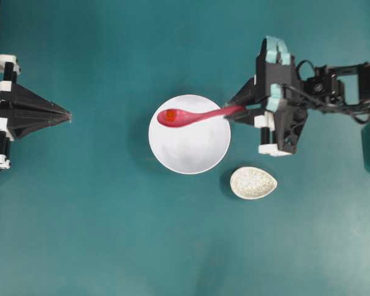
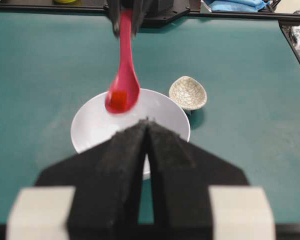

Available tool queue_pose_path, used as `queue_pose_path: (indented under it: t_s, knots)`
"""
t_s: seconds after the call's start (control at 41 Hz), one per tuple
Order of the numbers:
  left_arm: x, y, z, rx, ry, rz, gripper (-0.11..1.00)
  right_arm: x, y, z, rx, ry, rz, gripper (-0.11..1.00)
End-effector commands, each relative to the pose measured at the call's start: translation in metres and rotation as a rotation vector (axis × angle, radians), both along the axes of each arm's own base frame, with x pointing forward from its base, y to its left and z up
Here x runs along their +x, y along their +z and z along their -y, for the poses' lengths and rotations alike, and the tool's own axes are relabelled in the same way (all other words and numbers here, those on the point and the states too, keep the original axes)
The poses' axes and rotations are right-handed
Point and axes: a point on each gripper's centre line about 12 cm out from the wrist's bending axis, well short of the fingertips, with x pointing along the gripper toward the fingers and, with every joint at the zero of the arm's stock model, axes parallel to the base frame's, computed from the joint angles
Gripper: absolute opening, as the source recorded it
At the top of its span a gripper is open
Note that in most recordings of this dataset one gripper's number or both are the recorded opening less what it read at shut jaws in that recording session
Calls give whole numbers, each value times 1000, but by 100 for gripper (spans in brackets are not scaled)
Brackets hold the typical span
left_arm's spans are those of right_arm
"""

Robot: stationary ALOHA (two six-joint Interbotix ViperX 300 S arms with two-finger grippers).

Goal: Grip the spoon and scoop the red block from the bowl with right arm.
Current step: 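Tilt and raise the spoon with the red cube on it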

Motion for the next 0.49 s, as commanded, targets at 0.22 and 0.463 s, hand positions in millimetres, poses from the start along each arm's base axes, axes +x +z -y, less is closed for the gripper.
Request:
queue_pose_path:
  t_s: [0.22,0.463]
  knots:
    - [2,8,0,-2,2,18,0,-8,48,0,-27,8,43,23]
    - [2,7,0,-2,2,17,0,-11,53,-1,-26,6,55,23]
